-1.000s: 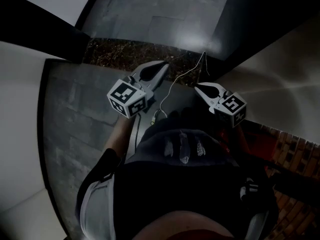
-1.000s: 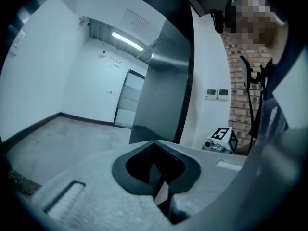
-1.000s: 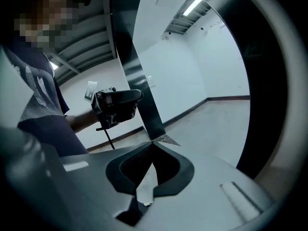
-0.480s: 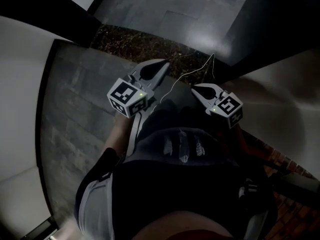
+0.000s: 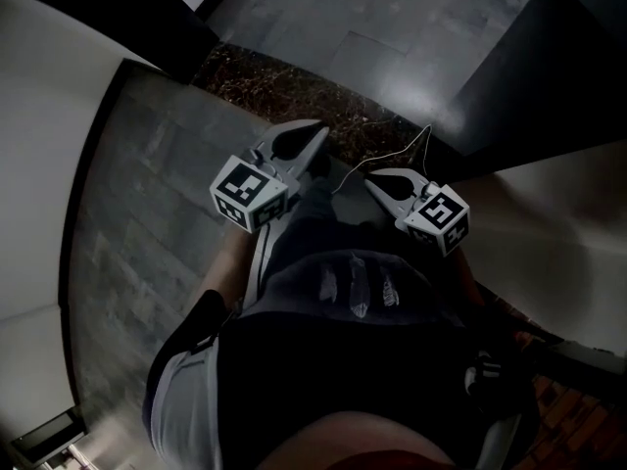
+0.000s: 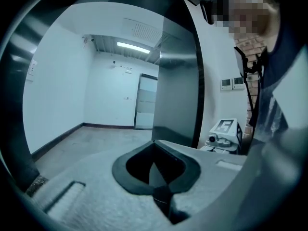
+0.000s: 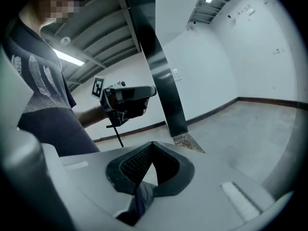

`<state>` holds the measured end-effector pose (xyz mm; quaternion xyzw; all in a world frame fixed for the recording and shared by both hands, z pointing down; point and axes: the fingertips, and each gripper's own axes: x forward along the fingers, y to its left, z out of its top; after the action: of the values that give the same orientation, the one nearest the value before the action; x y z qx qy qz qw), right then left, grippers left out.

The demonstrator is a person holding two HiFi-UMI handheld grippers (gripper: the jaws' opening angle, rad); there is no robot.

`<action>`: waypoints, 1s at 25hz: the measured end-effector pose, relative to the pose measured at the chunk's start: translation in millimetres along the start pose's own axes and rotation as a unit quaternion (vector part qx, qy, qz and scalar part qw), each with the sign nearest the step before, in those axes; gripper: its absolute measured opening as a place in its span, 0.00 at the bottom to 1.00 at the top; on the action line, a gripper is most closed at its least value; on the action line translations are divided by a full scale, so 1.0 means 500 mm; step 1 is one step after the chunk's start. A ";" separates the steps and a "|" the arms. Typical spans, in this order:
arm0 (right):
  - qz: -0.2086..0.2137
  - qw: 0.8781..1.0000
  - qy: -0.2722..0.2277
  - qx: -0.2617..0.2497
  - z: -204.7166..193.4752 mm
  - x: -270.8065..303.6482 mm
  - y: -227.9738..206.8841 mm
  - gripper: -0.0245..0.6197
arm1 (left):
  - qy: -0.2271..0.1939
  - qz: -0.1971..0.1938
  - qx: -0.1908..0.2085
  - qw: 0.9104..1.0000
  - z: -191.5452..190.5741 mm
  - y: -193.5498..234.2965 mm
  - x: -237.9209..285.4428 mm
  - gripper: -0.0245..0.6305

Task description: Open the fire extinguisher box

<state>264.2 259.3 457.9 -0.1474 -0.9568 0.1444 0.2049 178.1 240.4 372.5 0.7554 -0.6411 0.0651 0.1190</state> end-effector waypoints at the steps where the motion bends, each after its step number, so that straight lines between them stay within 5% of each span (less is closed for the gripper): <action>1: 0.005 1.000 -0.004 0.005 0.003 0.005 0.001 0.04 | -0.001 0.002 -0.001 1.000 -0.001 0.010 0.002 0.04; 10: 0.006 0.999 0.000 0.043 0.044 0.108 -0.062 0.04 | -0.010 -0.019 -0.004 1.000 -0.029 0.144 0.037 0.04; 19: -0.025 0.996 0.033 0.073 0.298 0.448 -0.196 0.04 | -0.021 -0.053 -0.036 0.998 0.027 0.585 -0.006 0.04; 25: -0.014 0.998 0.028 0.046 0.280 0.464 -0.208 0.04 | -0.034 -0.031 -0.001 0.999 0.012 0.585 -0.018 0.04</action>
<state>-22.5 213.3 451.4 -0.1282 -0.9450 0.1810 0.2405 -111.8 203.6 392.4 0.7765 -0.6212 0.0351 0.0994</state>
